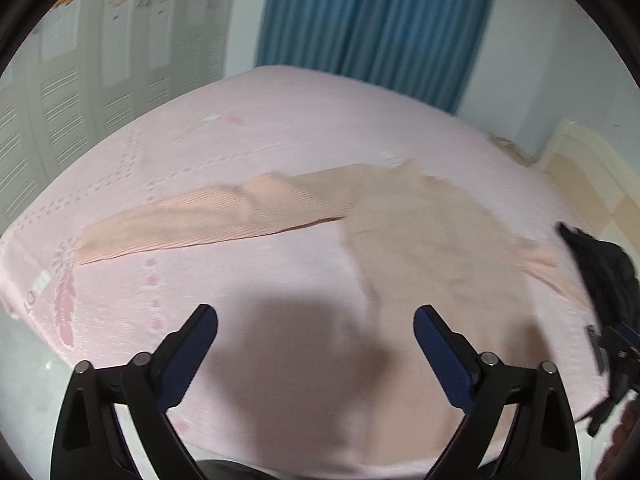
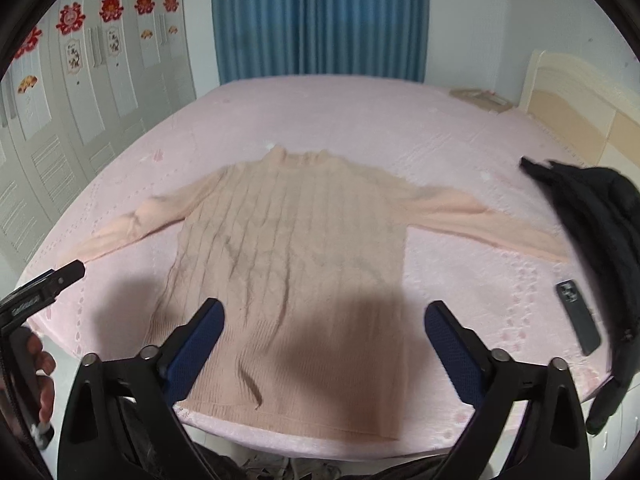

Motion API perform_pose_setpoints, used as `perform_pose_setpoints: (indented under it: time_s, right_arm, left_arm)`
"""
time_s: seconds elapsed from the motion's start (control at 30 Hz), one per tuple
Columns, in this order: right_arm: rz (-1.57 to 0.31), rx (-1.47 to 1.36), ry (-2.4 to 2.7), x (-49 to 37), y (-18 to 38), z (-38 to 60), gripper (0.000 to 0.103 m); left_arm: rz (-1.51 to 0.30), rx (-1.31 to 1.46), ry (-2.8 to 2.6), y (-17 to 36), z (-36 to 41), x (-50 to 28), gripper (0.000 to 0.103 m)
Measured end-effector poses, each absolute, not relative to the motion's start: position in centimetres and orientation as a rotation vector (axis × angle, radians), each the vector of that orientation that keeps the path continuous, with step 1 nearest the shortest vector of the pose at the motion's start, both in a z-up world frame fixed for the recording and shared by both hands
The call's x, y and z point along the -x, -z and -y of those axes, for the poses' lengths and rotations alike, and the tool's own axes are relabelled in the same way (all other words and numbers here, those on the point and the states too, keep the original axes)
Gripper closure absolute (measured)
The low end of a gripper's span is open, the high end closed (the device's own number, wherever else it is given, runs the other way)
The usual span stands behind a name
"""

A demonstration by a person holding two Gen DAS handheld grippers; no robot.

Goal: Fold small clothes
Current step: 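Grasp the sweater sleeve nearest the left gripper and lift it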

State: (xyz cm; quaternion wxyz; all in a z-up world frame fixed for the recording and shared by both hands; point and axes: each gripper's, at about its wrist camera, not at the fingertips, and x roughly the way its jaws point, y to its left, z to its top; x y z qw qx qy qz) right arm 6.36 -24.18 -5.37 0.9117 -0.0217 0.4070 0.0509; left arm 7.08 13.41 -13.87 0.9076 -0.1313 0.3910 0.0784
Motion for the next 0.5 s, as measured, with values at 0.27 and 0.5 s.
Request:
perform_pose_setpoints:
  time_s: [0.27, 0.5]
  right_arm:
    - [-0.886, -0.016, -0.155, -9.2, 9.3, 22.9, 0.017]
    - [-0.925, -0.007, -0.182, -11.0, 12.1, 20.9, 0.02]
  left_arm:
    - [-0.795, 0.552, -0.351, 19.4, -24.8, -8.2, 0.022]
    - [-0.74, 0.772, -0.454, 23.8, -32.8, -8.3, 0.029]
